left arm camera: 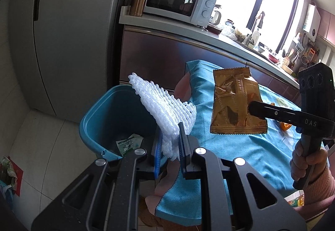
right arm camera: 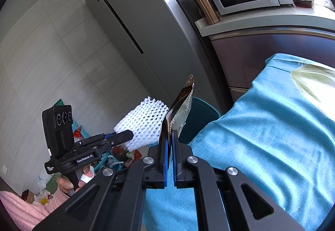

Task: Collect trash
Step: 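Carry foam net and gold wrapper toward the teal bin with both tools, then open both tools over the teal bin to drop net and wrapper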

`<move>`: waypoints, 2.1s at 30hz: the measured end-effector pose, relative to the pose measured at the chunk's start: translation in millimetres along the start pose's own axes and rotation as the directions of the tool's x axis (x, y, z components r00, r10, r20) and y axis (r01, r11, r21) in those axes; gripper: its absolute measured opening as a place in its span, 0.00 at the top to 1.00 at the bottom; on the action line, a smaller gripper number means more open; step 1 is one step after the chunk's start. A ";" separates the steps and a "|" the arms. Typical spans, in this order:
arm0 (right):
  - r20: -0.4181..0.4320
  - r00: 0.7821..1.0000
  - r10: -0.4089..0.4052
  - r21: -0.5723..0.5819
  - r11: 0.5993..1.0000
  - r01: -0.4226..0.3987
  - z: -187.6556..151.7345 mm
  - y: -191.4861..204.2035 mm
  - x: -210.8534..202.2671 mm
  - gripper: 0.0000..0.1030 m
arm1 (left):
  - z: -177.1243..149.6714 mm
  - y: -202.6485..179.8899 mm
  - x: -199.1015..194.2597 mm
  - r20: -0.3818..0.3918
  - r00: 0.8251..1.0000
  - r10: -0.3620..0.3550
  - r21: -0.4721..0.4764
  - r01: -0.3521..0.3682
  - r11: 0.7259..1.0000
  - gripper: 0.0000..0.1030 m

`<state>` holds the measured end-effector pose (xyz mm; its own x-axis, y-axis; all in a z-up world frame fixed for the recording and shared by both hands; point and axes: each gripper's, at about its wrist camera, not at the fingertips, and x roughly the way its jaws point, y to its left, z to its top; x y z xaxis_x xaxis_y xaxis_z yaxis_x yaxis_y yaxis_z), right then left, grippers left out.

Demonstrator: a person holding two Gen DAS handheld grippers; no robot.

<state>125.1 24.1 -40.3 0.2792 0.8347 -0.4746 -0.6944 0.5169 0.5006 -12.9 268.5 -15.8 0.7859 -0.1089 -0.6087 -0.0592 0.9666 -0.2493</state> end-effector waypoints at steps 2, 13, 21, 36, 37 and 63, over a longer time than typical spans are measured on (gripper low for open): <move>-0.004 1.000 0.000 -0.002 1.000 0.000 0.7 1.1 2.2 0.97 | -0.2 1.9 1.9 -0.002 1.000 0.002 -0.004 -0.002 1.000 0.86; -0.025 1.000 -0.005 0.001 1.000 0.005 8.9 2.8 17.1 0.97 | 0.2 8.1 13.7 -0.016 1.000 0.025 -0.020 -0.025 0.999 0.86; -0.060 0.998 -0.017 0.001 1.000 0.017 12.9 4.3 36.3 0.97 | -0.1 13.8 29.1 -0.042 0.998 0.044 -0.033 -0.046 0.998 0.86; -0.141 0.988 -0.071 -0.023 0.997 0.068 19.2 8.6 83.2 0.96 | 2.1 33.4 58.4 -0.090 0.993 0.081 -0.073 -0.088 0.993 0.86; -0.148 0.986 -0.074 -0.025 0.997 0.071 19.5 8.8 86.7 0.96 | 1.9 34.3 61.2 -0.095 0.992 0.084 -0.074 -0.091 0.993 0.86; -0.245 0.962 -0.119 0.016 0.992 0.127 15.0 3.9 134.0 0.75 | -14.0 60.5 134.9 -0.185 0.975 0.122 -0.181 -0.155 0.971 0.79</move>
<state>169.8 140.8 -91.1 0.1889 0.6950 -0.6938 -0.6429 0.6216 0.4475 80.9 309.0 -123.6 0.6456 -0.0316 -0.7630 -0.2910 0.9136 -0.2841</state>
